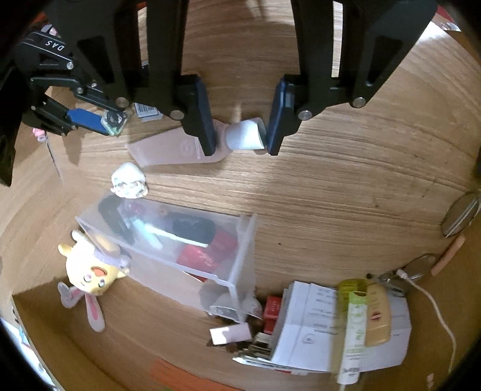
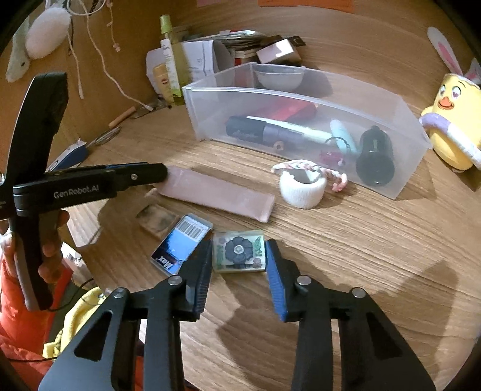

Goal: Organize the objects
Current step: 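Grasp the pink tube with the left tool while the right tool grasps the green-disc case, then carry the pink tube and green-disc case into the box and open both tools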

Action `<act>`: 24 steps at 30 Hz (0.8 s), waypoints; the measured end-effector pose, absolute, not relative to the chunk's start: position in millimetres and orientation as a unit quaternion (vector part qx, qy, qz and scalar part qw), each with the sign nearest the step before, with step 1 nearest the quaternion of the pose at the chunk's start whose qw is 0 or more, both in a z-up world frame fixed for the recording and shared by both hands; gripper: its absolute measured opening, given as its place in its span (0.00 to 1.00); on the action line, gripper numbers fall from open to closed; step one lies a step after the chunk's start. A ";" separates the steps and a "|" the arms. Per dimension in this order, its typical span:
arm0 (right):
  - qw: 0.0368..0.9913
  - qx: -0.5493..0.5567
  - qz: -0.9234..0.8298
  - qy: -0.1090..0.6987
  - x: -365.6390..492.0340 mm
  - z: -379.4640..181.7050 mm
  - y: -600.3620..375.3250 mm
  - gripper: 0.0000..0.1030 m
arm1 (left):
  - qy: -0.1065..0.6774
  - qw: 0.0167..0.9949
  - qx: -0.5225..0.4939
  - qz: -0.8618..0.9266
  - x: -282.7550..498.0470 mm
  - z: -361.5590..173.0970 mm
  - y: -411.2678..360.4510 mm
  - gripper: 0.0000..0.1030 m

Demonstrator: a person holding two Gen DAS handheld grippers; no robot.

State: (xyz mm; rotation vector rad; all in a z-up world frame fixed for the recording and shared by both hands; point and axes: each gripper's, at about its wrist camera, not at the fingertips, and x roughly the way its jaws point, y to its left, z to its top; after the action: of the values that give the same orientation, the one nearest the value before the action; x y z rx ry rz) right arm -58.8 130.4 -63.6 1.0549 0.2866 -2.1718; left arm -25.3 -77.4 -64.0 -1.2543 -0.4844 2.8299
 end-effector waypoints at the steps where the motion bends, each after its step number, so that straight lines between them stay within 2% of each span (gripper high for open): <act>1: 0.345 0.407 -0.839 0.109 -60.0 -63.5 131.8 0.31 | -0.160 0.000 -0.398 0.903 -24.1 -63.2 -80.5 0.33; 24: 0.318 0.346 -0.880 0.068 -80.6 -12.6 162.2 0.31 | -0.146 0.006 -0.331 0.932 -23.7 -6.6 -70.1 0.33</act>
State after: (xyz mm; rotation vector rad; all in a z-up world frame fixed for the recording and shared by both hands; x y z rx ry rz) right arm -80.6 162.2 -12.6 0.9104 0.1784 -2.3146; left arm -23.7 -70.1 -6.6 -1.0369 -0.4580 2.9181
